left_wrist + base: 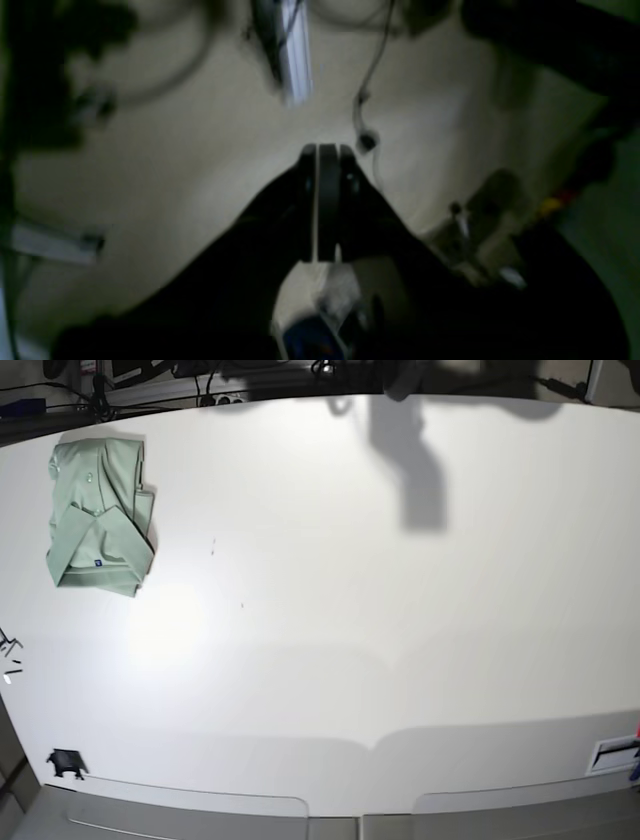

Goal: Fold the T-shirt properly

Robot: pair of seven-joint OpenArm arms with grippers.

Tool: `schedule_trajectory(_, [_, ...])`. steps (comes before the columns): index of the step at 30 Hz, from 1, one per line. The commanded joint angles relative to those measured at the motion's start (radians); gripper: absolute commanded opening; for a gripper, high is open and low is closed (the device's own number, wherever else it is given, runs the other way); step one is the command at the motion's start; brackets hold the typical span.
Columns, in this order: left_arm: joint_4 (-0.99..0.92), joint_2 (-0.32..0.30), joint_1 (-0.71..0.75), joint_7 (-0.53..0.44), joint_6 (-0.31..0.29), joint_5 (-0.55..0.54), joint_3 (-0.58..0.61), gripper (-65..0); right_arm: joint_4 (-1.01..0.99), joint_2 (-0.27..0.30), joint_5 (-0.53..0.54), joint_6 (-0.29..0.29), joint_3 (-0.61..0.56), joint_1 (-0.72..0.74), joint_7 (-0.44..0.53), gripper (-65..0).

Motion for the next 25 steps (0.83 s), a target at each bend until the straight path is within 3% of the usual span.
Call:
schedule_trajectory(1, [-0.077, 0.021, -0.023, -0.049, 0.001, 0.042, 0.021, -65.0, -0.071, 0.003, -0.027, 0.009, -0.057, 0.076, 0.033, -65.0])
schedule_trajectory(5, [-0.417, 0.144, -0.239, -0.237, 0.002, 0.24, 0.071, -65.0, -0.362, -0.098, -0.115, 0.009, -0.274, 0.357, 0.084, -65.0])
schedule_trajectory(6, [-0.49, 0.171, -0.286, -0.26, 0.008, 0.272, 0.071, -65.0, -0.413, -0.126, -0.116, -0.015, -0.312, 0.406, 0.084, -65.0])
schedule_trajectory(11, [-0.734, 0.251, -0.457, -0.34, 0.14, 0.31, 0.071, -65.0, -0.543, -0.25, -0.116, -0.228, -0.44, 0.558, 0.12, -65.0])
schedule_trajectory(17, [-0.763, 0.262, -0.538, -0.352, 0.294, 0.31, 0.071, -65.0, -0.554, -0.334, -0.116, -0.448, -0.468, 0.589, 0.222, -65.0])
schedule_trajectory(20, [-0.763, 0.262, -0.552, -0.356, 0.34, 0.31, 0.071, -65.0, -0.554, -0.36, -0.116, -0.473, -0.468, 0.589, 0.224, -65.0])
schedule_trajectory(25, [-0.754, 0.262, -0.559, -0.386, 0.339, 0.306, 0.071, -65.0, -0.554, -0.384, -0.085, -0.492, -0.468, 0.589, 0.234, -65.0])
